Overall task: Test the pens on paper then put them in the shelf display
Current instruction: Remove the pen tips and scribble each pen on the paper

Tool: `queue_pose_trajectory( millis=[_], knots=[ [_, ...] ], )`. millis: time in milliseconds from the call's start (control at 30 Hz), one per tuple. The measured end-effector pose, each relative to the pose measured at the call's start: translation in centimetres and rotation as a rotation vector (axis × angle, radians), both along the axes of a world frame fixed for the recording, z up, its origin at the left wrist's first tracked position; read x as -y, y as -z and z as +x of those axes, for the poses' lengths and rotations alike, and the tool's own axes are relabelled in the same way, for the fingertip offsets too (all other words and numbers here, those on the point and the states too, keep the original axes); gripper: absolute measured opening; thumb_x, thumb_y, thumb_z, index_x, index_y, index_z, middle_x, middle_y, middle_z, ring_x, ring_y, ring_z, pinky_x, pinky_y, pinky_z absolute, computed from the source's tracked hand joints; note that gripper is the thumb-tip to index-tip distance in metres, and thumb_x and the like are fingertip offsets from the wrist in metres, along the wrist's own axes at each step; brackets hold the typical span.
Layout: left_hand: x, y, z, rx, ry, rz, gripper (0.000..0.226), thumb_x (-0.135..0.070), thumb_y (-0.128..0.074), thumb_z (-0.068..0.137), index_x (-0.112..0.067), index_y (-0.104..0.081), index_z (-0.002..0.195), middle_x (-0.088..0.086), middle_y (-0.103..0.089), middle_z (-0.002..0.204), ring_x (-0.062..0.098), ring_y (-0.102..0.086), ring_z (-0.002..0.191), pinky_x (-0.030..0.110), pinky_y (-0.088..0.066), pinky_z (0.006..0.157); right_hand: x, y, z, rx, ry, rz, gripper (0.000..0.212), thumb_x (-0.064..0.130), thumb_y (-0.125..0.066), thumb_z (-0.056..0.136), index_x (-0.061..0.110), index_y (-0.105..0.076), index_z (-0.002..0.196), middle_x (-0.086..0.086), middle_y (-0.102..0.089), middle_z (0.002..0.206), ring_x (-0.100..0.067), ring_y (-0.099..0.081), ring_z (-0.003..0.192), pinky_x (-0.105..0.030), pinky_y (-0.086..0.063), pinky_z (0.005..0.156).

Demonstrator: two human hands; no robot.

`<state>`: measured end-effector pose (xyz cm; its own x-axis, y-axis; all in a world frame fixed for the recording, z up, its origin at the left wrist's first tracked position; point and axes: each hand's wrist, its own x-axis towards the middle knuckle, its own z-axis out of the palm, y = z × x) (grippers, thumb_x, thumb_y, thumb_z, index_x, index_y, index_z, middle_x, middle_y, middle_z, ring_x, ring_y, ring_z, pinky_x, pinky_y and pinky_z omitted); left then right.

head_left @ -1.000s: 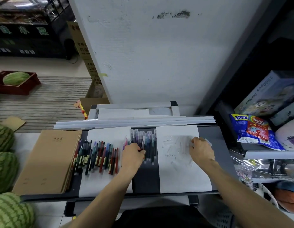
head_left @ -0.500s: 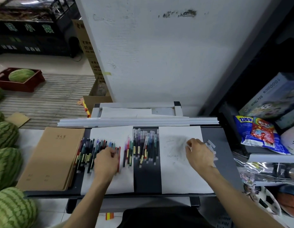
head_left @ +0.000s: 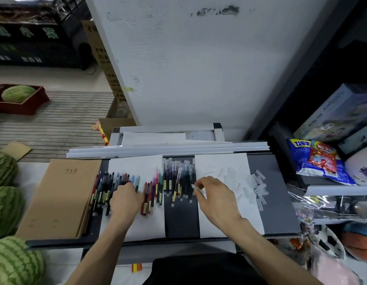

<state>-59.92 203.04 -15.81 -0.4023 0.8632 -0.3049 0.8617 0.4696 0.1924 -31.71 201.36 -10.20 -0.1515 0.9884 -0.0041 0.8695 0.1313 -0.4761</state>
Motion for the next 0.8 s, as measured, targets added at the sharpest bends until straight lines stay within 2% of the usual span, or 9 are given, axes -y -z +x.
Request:
queue_pose_trajectory(
  millis=[133, 200, 267, 333, 400, 467, 600, 700, 800],
  knots=[
    [0.4, -1.3, -0.2, 0.078, 0.012, 0.057, 0.033, -0.018, -0.067, 0.084, -0.012, -0.043, 0.062, 0.003, -0.051, 0.055, 0.021, -0.046, 0.048, 0.026, -0.034, 0.049, 0.3, -1.2, -0.3, -0.068, -0.015, -0.07, 0.016, 0.042, -0.054, 0.104, 0.033, -0.066, 0.111, 0.017, -0.066, 0.107, -0.007, -0.06, 0.096, -0.027, -0.052, 0.081],
    [0.5, -2.8, -0.3, 0.205, 0.038, 0.156, 0.035, -0.02, -0.067, 0.087, -0.016, -0.044, 0.061, -0.002, -0.05, 0.052, 0.017, -0.044, 0.047, 0.028, -0.033, 0.049, 0.2, -2.2, -0.3, -0.242, -0.004, -0.152, 0.01, 0.041, -0.059, 0.103, 0.034, -0.066, 0.104, 0.018, -0.068, 0.1, -0.005, -0.062, 0.092, -0.021, -0.051, 0.078],
    [1.0, -4.9, 0.0, 0.365, 0.124, 0.198, 0.031, -0.021, -0.064, 0.093, -0.019, -0.052, 0.065, -0.002, -0.054, 0.052, 0.01, -0.045, 0.045, 0.029, -0.037, 0.047, 0.0, -3.6, -0.1, -0.442, -0.004, -0.238, 0.006, 0.04, -0.064, 0.101, 0.035, -0.067, 0.1, 0.018, -0.071, 0.093, -0.004, -0.066, 0.087, -0.015, -0.05, 0.073],
    [2.0, -7.6, 0.8, 0.527, 0.249, 0.205, 0.025, -0.019, -0.058, 0.1, -0.022, -0.06, 0.075, -0.002, -0.06, 0.058, 0.007, -0.047, 0.045, 0.02, -0.035, 0.045, -0.3, -5.0, 0.2, -0.586, -0.021, -0.308, 0.003, 0.038, -0.068, 0.1, 0.035, -0.069, 0.101, 0.015, -0.074, 0.09, -0.006, -0.07, 0.085, -0.02, -0.054, 0.077],
    [3.3, -10.2, 1.9, 0.685, 0.336, 0.246, 0.025, -0.02, -0.051, 0.102, -0.023, -0.062, 0.08, -0.004, -0.058, 0.059, 0.007, -0.044, 0.044, 0.015, -0.03, 0.044, -0.5, -6.3, 0.5, -0.663, -0.02, -0.331, 0.003, 0.032, -0.07, 0.099, 0.033, -0.071, 0.103, 0.011, -0.074, 0.087, -0.01, -0.07, 0.082, -0.028, -0.056, 0.08],
    [4.4, -12.6, 2.9, 0.776, 0.389, 0.302, 0.024, -0.031, -0.046, 0.099, -0.025, -0.06, 0.081, -0.002, -0.053, 0.058, 0.008, -0.038, 0.045, 0.021, -0.028, 0.044, -0.6, -7.5, 0.9, -0.719, -0.025, -0.314, 0.007, 0.025, -0.071, 0.099, 0.031, -0.073, 0.103, 0.009, -0.072, 0.082, -0.01, -0.067, 0.077, -0.027, -0.054, 0.075],
    [5.5, -15.7, 3.9, 0.709, 0.512, 0.384, 0.034, -0.051, -0.044, 0.102, -0.028, -0.061, 0.084, 0.004, -0.051, 0.059, 0.021, -0.041, 0.046, 0.042, -0.033, 0.047, -0.4, -10.2, 1.6, -0.824, -0.052, -0.305, 0.016, 0.012, -0.073, 0.097, 0.027, -0.078, 0.099, 0.001, -0.072, 0.08, -0.009, -0.063, 0.07, -0.017, -0.049, 0.069],
    [5.7, -16.9, 4.4, 0.659, 0.581, 0.394, 0.037, -0.055, -0.044, 0.103, -0.027, -0.062, 0.086, 0.001, -0.053, 0.06, 0.022, -0.046, 0.049, 0.046, -0.038, 0.05, -0.3, -11.8, 1.9, -0.85, -0.096, -0.309, 0.02, 0.01, -0.075, 0.095, 0.028, -0.081, 0.096, -0.005, -0.073, 0.081, -0.01, -0.06, 0.071, -0.022, -0.049, 0.069],
    [5.4, -17.2, 4.6, 0.612, 0.63, 0.392, 0.032, -0.05, -0.046, 0.108, -0.031, -0.062, 0.087, -0.002, -0.054, 0.06, 0.021, -0.05, 0.051, 0.042, -0.041, 0.05, -0.3, -12.7, 2.0, -0.822, -0.127, -0.321, 0.02, 0.011, -0.075, 0.094, 0.03, -0.081, 0.094, -0.005, -0.072, 0.081, -0.025, -0.059, 0.074, -0.026, -0.046, 0.069]
  ],
)
